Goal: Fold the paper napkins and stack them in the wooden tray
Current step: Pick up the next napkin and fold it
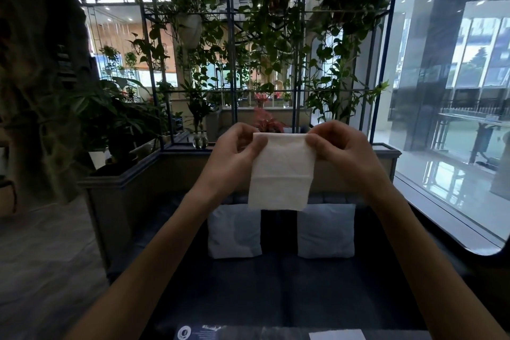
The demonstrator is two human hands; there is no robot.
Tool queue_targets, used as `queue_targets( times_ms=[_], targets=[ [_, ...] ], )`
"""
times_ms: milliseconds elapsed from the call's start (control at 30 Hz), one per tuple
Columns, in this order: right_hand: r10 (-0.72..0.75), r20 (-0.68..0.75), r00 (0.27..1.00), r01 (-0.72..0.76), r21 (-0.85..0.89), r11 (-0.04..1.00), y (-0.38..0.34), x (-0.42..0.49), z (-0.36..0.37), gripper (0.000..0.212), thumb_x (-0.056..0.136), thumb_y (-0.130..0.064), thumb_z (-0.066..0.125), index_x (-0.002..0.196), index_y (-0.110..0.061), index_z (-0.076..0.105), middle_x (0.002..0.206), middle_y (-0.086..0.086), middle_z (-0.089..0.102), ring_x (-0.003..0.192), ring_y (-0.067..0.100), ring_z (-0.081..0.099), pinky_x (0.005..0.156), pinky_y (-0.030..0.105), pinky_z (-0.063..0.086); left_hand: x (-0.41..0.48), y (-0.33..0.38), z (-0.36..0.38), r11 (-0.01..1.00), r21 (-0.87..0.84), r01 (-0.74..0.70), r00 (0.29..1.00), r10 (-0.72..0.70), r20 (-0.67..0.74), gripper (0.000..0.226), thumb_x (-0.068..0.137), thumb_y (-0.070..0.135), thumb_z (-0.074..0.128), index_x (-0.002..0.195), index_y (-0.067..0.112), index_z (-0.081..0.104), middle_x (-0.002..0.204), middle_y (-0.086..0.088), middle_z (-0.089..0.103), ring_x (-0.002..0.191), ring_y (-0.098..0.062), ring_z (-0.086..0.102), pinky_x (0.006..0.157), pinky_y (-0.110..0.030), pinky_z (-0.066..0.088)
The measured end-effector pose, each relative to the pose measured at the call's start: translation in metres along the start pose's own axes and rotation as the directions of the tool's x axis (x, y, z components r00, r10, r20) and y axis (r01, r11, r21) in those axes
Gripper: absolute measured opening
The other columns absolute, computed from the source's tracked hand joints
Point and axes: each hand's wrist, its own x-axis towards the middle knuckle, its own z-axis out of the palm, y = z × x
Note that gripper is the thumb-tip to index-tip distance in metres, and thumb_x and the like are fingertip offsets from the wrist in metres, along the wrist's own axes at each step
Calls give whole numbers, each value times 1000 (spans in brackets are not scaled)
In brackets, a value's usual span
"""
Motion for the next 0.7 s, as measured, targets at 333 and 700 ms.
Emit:
queue_targets(
  times_ms=[333,700],
  targets=[
    [-4,245,969,-29,129,991,3,-22,9,55,79,-21,77,129,-34,58,113,1,67,100,7,71,79,19,58,3,-7,-1,996,-78,41,978,-56,-199,7,99,28,59,96,23,56,93,2,67,70,4,67,52,-14,51],
    [49,73,996,-50,22,998,5,-15,8,20,92,-18,71,109,-27,72,105,-5,70,90,5,68,68,16,56,-15,-14,-9,991,46,123,975,-130,181,72,64,63,76,127,41,50,134,5,42,117,-14,57,78,-18,58]
  ],
)
